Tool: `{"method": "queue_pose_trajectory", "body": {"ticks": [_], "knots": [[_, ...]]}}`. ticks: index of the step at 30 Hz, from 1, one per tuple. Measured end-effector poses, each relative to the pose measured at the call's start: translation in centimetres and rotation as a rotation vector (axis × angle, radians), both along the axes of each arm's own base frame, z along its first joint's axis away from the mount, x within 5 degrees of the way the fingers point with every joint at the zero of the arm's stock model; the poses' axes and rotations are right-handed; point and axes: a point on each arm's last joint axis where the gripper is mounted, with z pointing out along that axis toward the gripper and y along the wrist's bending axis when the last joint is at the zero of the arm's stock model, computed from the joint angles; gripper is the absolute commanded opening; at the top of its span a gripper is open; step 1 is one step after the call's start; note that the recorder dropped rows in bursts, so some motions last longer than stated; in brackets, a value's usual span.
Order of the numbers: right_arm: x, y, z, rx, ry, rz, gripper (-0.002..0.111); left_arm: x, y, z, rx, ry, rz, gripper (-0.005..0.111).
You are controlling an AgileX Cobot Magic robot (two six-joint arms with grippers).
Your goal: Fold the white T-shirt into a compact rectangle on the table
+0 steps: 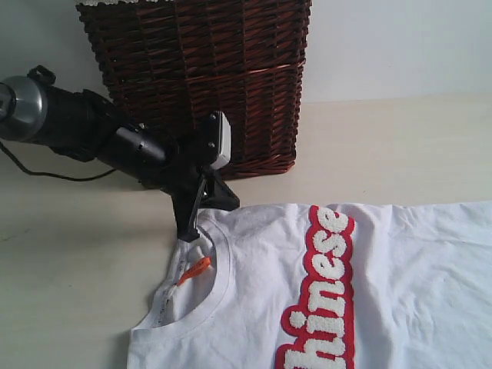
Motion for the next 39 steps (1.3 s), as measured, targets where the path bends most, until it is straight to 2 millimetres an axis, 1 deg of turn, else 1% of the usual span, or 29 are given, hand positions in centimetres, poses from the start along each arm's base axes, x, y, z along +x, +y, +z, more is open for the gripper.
{"method": "queue_pose_trajectory", "body": {"ticks": [4,6,8,9,10,11,13,14,15,17,21,23,26,28,32,35,37,39], "knots": [[0.0,0.0,0.0,0.000,0.000,0.000,0.013,-0.1,0.0,3.1,-0.030,-0.068,0.000,0.000],[0.0,0.0,0.0,0.000,0.000,0.000,0.013,-0.2,0.1,4.3,-0.046,-0.094,0.003,0.003],[0.0,0.0,0.0,0.000,0.000,0.000,0.013,-0.2,0.0,4.6,-0.066,-0.089,0.019,0.017],[0.0,0.0,0.0,0.000,0.000,0.000,0.013,0.0,-0.1,4.3,-0.071,-0.079,0.030,0.029],[0.0,0.0,0.0,0.000,0.000,0.000,0.013,0.1,-0.1,3.7,-0.069,-0.069,0.045,0.043],[0.0,0.0,0.0,0.000,0.000,0.000,0.013,0.4,-0.1,2.6,-0.061,-0.053,0.073,0.059],[0.0,0.0,0.0,0.000,0.000,0.000,0.013,0.9,0.0,0.8,-0.039,-0.032,0.114,0.082],[0.0,0.0,0.0,0.000,0.000,0.000,0.013,1.1,0.0,-0.5,-0.025,-0.013,0.136,0.085],[0.0,0.0,0.0,0.000,0.000,0.000,0.013,1.2,0.0,-1.2,-0.017,0.000,0.148,0.085],[0.0,0.0,0.0,0.000,0.000,0.000,0.013,1.2,0.1,-2.5,-0.003,0.026,0.154,0.080],[0.0,0.0,0.0,0.000,0.000,0.000,0.013,0.8,-0.1,-3.7,0.027,0.045,0.106,0.062],[0.0,0.0,0.0,0.000,0.000,0.000,0.013,0.6,-0.2,-4.0,0.051,0.039,0.065,0.050],[0.0,0.0,0.0,0.000,0.000,0.000,0.013,0.1,-0.5,-4.0,0.076,0.034,-0.003,0.021],[0.0,0.0,0.0,0.000,0.000,0.000,0.013,-0.2,-0.6,-4.1,0.083,0.039,-0.032,0.000],[0.0,0.0,0.0,0.000,0.000,0.000,0.013,-0.2,-0.7,-3.9,0.087,0.030,-0.036,0.001],[0.0,0.0,0.0,0.000,0.000,0.000,0.013,0.2,-0.6,-3.4,0.083,-0.002,0.015,0.000],[0.0,0.0,0.0,0.001,0.000,0.000,0.013,0.7,-0.5,-2.5,0.079,-0.044,0.057,0.000],[0.0,0.0,0.0,0.001,0.000,0.000,0.013,1.0,-0.3,-0.8,0.075,-0.107,0.089,0.000]]}}
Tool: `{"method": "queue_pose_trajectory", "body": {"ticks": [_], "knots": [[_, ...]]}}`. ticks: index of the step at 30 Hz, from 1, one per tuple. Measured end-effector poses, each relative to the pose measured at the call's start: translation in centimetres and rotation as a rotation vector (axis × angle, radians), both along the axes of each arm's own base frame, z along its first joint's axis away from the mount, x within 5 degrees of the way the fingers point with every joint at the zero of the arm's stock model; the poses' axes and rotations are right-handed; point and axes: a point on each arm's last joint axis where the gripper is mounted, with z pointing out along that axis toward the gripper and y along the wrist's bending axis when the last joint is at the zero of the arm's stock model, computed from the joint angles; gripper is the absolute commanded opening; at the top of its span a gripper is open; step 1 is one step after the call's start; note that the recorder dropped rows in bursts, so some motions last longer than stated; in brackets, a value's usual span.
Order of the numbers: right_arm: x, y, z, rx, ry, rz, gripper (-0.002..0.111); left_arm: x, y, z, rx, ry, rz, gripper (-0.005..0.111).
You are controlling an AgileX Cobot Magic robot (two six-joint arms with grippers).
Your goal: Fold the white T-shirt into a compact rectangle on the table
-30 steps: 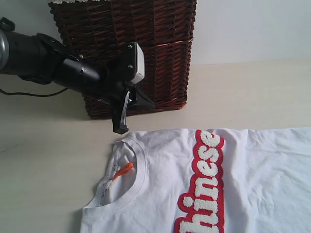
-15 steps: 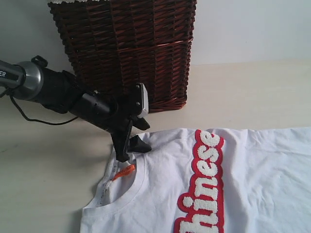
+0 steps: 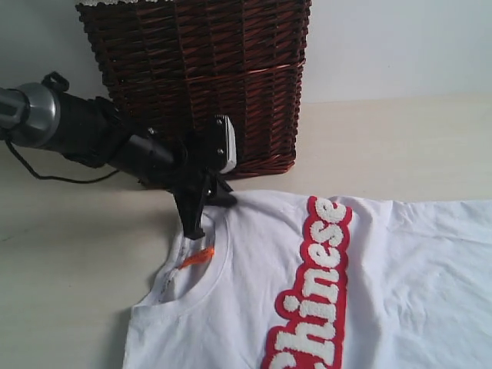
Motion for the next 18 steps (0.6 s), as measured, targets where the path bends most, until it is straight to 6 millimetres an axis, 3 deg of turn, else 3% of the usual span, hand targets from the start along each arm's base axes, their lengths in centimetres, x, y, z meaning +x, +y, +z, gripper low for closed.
{"method": "queue_pose_trajectory", "body": {"ticks": [5,10,14,18], "knots": [[0.0,0.0,0.0,0.000,0.000,0.000,0.013,-0.6,0.3,5.0,-0.011,-0.100,-0.043,0.000],[0.0,0.0,0.0,0.000,0.000,0.000,0.013,-4.1,0.4,8.7,-0.055,0.081,-0.219,0.000],[0.0,0.0,0.0,0.000,0.000,0.000,0.013,-7.1,0.8,9.1,-0.014,0.341,-0.371,0.000],[0.0,0.0,0.0,0.000,0.000,0.000,0.013,-8.4,1.3,8.1,0.043,0.504,-0.298,0.001]]}}
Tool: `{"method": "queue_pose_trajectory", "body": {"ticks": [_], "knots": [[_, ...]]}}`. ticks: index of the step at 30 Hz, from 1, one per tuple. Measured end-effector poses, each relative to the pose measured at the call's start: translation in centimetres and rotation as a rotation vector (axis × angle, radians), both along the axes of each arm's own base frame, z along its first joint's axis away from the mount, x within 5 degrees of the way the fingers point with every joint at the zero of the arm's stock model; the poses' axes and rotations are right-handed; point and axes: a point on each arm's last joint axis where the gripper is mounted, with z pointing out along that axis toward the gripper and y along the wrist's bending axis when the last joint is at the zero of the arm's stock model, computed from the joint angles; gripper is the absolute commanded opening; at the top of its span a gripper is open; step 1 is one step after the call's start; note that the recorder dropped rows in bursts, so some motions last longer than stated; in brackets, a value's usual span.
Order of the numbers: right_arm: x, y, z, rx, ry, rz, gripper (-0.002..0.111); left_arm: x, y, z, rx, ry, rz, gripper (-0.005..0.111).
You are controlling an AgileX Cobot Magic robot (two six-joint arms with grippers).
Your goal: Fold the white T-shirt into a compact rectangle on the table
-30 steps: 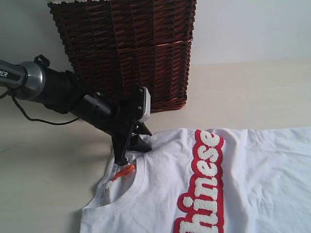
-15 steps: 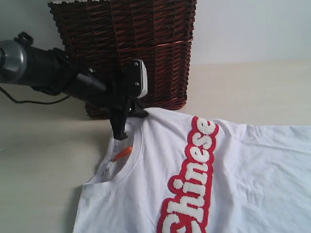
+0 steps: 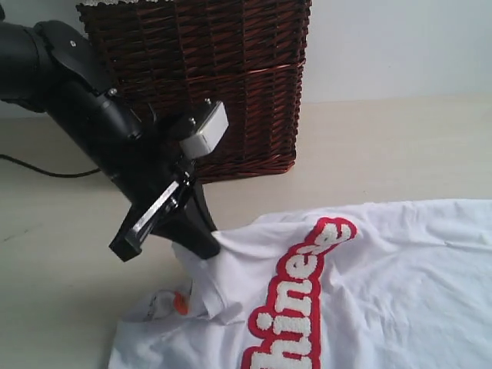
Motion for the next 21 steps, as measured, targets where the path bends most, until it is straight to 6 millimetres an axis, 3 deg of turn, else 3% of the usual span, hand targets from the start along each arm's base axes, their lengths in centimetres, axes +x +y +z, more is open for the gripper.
{"method": "queue_pose_trajectory", "body": {"ticks": [2,8,11,17,21], "knots": [[0.0,0.0,0.0,0.000,0.000,0.000,0.013,-0.7,0.4,-0.9,0.036,0.051,0.015,0.008],[0.0,0.0,0.0,0.000,0.000,0.000,0.013,-3.6,1.7,-4.2,0.122,0.208,0.017,0.050],[0.0,0.0,0.0,0.000,0.000,0.000,0.013,-5.1,2.4,-5.5,0.144,0.252,-0.018,0.064],[0.0,0.0,0.0,0.000,0.000,0.000,0.013,-6.3,2.9,-6.2,0.137,0.273,-0.059,0.069],[0.0,0.0,0.0,0.000,0.000,0.000,0.013,-5.4,2.3,-3.9,0.053,0.149,-0.019,0.069]]}}
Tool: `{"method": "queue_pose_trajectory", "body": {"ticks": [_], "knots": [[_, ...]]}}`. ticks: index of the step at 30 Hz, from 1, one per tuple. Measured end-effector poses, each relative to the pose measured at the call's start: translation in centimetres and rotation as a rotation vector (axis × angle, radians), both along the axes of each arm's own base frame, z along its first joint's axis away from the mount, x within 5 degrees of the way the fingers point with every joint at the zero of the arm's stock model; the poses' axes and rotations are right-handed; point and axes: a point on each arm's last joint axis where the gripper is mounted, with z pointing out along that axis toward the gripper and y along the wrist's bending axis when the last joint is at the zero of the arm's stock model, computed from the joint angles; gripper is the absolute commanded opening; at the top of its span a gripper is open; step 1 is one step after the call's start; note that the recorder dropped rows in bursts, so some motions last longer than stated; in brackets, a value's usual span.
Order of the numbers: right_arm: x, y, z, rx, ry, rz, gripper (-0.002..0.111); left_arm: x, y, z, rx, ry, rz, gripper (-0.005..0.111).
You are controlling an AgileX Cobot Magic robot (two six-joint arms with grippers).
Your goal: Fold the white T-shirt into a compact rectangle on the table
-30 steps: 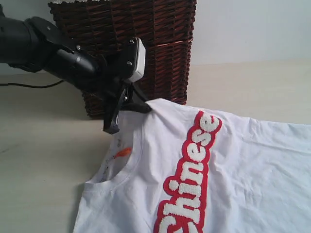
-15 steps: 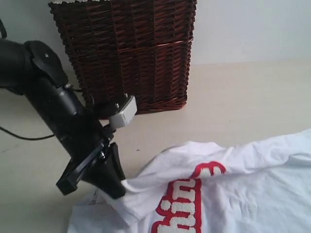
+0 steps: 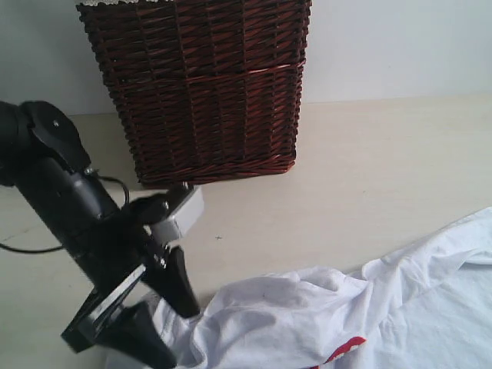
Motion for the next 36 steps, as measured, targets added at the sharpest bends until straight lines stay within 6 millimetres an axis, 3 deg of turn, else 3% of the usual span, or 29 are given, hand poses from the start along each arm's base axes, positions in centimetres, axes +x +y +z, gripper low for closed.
{"method": "queue_pose_trajectory", "body": {"ticks": [4,7,15,19,24,25,27,32,34,36], "knots": [[0.0,0.0,0.0,0.000,0.000,0.000,0.013,2.2,-0.8,3.1,-0.129,-0.181,0.086,0.069],[0.0,0.0,0.0,0.000,0.000,0.000,0.013,3.1,-1.7,3.1,-0.179,-0.225,0.111,0.069],[0.0,0.0,0.0,0.000,0.000,0.000,0.013,5.0,-3.2,-4.3,-0.091,-0.251,0.170,0.069],[0.0,0.0,0.0,0.000,0.000,0.000,0.013,5.2,-3.3,-6.0,-0.078,-0.238,0.174,0.066],[0.0,0.0,0.0,0.000,0.000,0.000,0.013,5.5,-3.8,-6.0,-0.127,-0.248,0.215,0.039],[0.0,0.0,0.0,0.000,0.000,0.000,0.013,5.6,-3.9,-5.9,-0.139,-0.249,0.224,0.030],[0.0,0.0,0.0,0.000,0.000,0.000,0.013,5.7,-4.0,-5.6,-0.162,-0.253,0.249,0.000],[0.0,0.0,0.0,0.000,0.000,0.000,0.013,5.9,-4.1,-4.2,-0.194,-0.278,0.268,0.000],[0.0,0.0,0.0,0.000,0.000,0.000,0.013,5.9,-4.1,-4.2,-0.191,-0.269,0.278,0.009],[0.0,0.0,0.0,0.000,0.000,0.000,0.013,5.5,-4.3,-4.1,-0.203,-0.215,0.281,0.028]]}}
